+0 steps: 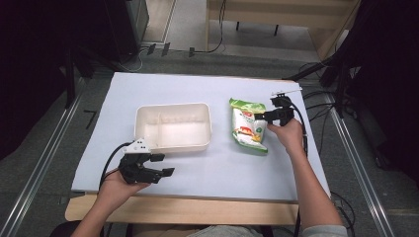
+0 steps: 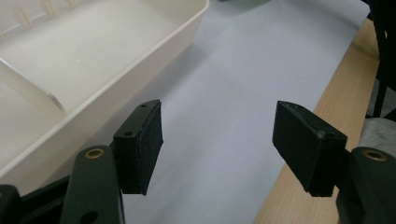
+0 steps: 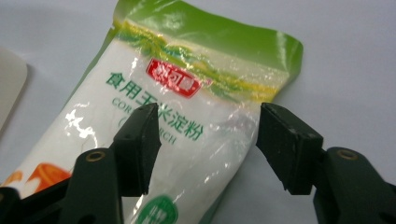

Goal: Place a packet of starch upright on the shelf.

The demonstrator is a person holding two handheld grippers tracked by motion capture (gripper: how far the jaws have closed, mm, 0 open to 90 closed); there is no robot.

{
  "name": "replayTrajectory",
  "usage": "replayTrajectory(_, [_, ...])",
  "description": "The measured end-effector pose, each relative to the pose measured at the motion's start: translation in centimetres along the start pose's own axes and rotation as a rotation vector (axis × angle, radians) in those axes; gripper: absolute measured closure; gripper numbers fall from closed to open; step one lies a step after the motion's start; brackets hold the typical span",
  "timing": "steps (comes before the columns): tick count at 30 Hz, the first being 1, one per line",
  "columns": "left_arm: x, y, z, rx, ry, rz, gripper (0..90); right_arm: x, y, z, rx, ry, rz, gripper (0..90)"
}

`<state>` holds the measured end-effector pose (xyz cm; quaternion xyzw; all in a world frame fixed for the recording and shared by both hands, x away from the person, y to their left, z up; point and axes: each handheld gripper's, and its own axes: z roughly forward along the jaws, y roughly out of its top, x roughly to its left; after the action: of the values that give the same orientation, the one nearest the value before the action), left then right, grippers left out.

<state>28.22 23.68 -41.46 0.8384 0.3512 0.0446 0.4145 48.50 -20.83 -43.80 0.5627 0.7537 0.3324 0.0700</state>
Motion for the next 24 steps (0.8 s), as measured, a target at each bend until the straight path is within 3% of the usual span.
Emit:
replayTrajectory(2, [0.0, -0.1, -0.1, 0.004, 0.006, 0.001, 33.9, -0.2, 0.0, 0.3, 0.003, -0.005, 0.007, 37.2])
replayTrajectory(3, [0.0, -0.2, -0.1, 0.003, 0.007, 0.002, 33.9, -0.4, 0.4, 1.1, 0.063, -0.028, 0.011, 33.6])
replayTrajectory(4, [0.0, -0.2, -0.1, 0.003, 0.007, 0.002, 33.9, -0.5, 0.6, 1.4, 0.078, -0.034, 0.01, 32.8])
replayTrajectory(6, [0.0, -0.3, -0.2, 0.006, 0.011, 0.001, 33.9, -0.5, 0.9, 2.0, 0.079, -0.02, 0.017, 31.4])
replayTrajectory(9, [-0.1, -0.5, -0.4, 0.006, 0.022, -0.003, 33.9, -0.4, 1.2, 2.9, 0.107, -0.052, 0.034, 29.8])
replayTrajectory(13, [0.0, -0.7, -0.6, 0.001, 0.027, -0.01, 33.9, -0.7, 1.4, 3.4, 0.117, -0.012, 0.079, 27.1])
replayTrajectory(20, [-0.1, -0.8, -0.8, 0.001, 0.033, -0.011, 33.9, 0.0, 1.5, 3.7, 0.112, -0.001, 0.092, 46.4])
replayTrajectory(22, [-0.1, -0.8, -0.8, 0.0, 0.033, -0.011, 33.9, 0.2, 1.5, 3.8, 0.101, -0.01, 0.102, 50.1])
replayTrajectory(23, [-0.1, -0.8, -0.7, -0.001, 0.034, -0.013, 33.9, 0.3, 1.3, 3.8, 0.095, -0.035, 0.078, 57.1])
replayTrajectory(24, [-0.1, -0.8, -0.7, -0.001, 0.034, -0.013, 33.9, 0.3, 1.3, 3.8, 0.095, -0.035, 0.078, 57.1])
